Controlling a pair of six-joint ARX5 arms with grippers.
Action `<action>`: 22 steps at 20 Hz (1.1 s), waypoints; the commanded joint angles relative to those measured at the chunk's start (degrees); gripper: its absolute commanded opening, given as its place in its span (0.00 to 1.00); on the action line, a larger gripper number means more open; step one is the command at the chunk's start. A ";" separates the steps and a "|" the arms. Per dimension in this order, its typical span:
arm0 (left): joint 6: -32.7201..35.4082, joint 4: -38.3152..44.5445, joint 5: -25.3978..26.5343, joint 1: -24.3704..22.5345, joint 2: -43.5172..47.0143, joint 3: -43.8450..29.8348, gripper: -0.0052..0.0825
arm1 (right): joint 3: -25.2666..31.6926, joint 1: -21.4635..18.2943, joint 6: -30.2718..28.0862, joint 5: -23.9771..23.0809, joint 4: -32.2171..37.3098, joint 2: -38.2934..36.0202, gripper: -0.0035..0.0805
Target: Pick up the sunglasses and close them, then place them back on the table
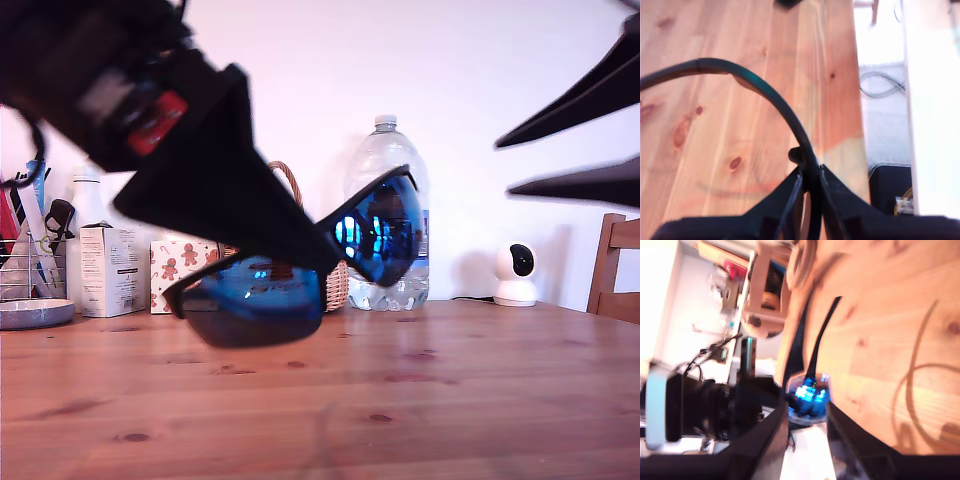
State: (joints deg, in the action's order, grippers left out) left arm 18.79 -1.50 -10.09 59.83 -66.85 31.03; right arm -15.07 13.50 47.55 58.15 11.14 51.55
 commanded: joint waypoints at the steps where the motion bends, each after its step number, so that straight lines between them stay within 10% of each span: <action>1: -0.44 2.10 1.53 1.84 0.22 -2.23 0.03 | -3.23 -0.52 -0.02 2.64 2.86 4.52 0.30; 10: 0.72 5.18 6.29 6.71 0.22 -3.37 0.03 | -17.68 -0.55 -5.84 20.83 5.40 29.55 0.29; 22: 2.73 7.72 7.61 7.45 0.22 -3.37 0.03 | -29.11 -0.76 -8.61 20.98 5.31 45.40 0.31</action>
State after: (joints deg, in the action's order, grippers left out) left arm 21.23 5.26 -2.50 67.13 -66.83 28.51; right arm -44.25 11.73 39.31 78.94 16.27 95.70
